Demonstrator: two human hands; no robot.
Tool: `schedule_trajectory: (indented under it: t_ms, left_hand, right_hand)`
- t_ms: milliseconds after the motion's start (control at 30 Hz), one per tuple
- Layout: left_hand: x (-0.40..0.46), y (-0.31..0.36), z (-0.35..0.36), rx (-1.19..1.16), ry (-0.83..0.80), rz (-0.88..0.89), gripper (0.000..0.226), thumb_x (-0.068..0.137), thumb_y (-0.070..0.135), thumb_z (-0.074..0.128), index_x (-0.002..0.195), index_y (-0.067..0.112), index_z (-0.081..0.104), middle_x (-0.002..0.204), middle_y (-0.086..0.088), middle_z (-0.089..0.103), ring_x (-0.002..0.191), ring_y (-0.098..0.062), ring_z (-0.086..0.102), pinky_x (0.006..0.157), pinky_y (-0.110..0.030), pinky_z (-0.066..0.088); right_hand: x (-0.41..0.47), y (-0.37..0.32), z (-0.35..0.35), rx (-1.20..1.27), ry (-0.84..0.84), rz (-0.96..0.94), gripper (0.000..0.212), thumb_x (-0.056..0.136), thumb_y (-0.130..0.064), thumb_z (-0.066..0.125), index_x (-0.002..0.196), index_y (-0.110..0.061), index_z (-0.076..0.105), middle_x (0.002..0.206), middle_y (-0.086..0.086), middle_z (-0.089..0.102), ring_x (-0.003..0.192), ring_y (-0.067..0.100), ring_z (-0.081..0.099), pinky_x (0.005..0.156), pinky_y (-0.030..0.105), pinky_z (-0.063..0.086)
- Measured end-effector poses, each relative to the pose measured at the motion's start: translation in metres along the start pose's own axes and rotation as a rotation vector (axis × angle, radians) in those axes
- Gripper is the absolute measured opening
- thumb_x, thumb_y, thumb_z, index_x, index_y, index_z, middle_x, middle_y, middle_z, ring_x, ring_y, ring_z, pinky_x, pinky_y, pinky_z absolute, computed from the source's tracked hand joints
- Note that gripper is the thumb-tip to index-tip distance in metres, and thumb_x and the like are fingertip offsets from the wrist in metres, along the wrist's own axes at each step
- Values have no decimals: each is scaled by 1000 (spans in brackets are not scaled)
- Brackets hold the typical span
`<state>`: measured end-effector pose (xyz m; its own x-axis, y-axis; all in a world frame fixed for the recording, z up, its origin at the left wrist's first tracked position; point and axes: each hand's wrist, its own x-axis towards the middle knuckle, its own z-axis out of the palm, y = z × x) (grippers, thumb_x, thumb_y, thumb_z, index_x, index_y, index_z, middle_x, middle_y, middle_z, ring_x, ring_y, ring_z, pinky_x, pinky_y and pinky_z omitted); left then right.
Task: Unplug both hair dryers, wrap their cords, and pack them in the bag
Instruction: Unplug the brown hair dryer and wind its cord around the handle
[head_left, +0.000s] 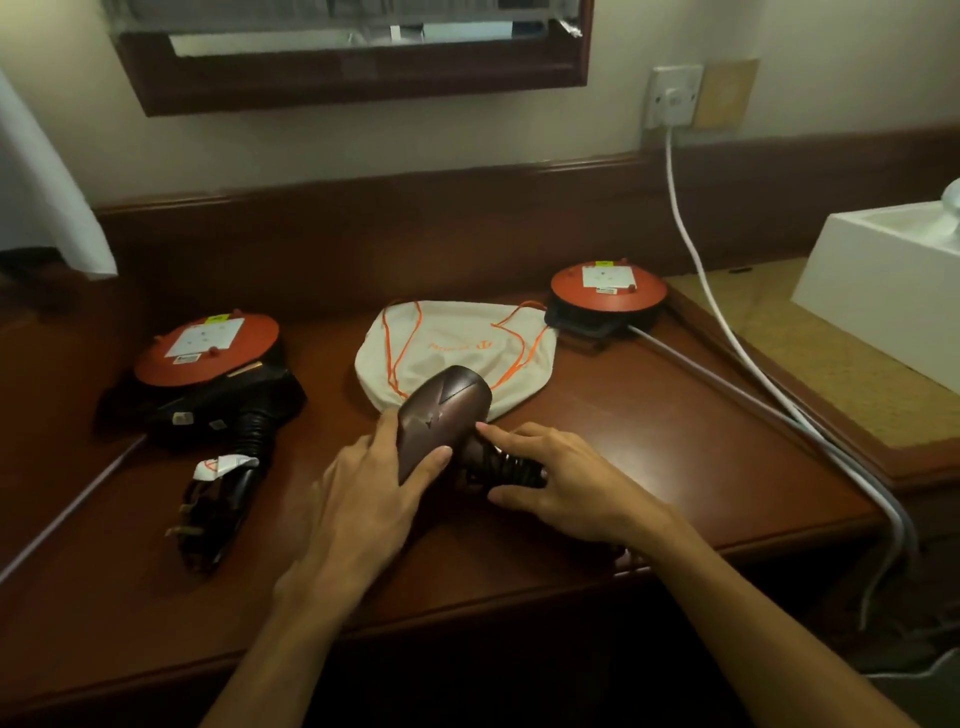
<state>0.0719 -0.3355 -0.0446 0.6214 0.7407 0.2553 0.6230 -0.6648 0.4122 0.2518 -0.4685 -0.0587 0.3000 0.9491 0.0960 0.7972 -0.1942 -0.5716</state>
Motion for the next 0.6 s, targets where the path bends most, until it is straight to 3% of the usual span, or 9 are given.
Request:
schedule_trajectory:
  t_ms: [167, 367, 467, 600]
  left_hand:
    - [47, 42, 26, -122, -67, 195, 71, 89, 72, 48, 145, 32, 30, 132, -2, 60, 114, -27, 62, 87, -43, 53]
    - [105, 121, 94, -200, -219, 349, 63, 88, 65, 59, 131, 22, 42, 127, -7, 63, 112, -30, 62, 91, -46, 51]
    - [129, 149, 122, -147, -268, 435, 63, 90, 69, 53, 134, 24, 44, 124, -8, 65, 109, -30, 63, 90, -47, 51]
    - [156, 175, 146, -39, -239, 470, 68, 94, 70, 42, 148, 28, 36, 134, -8, 61, 120, -31, 57, 98, -49, 43]
  right_hand:
    - [-22, 37, -32, -54, 197, 88, 74, 90, -43, 68, 153, -45, 30, 121, -16, 49, 110, 7, 45, 94, 23, 40]
    - [-41, 106, -69, -35, 344, 335, 71, 86, -37, 75, 150, -35, 43, 120, -4, 60, 117, 21, 55, 103, 37, 45]
    - [-46, 131, -81, -77, 416, 453, 69, 85, -45, 73, 148, -38, 44, 128, 0, 62, 125, 24, 54, 104, 44, 45]
    - [-36, 143, -91, -92, 467, 555, 68, 90, -46, 67, 151, -38, 38, 142, 4, 53, 135, 26, 46, 109, 42, 42]
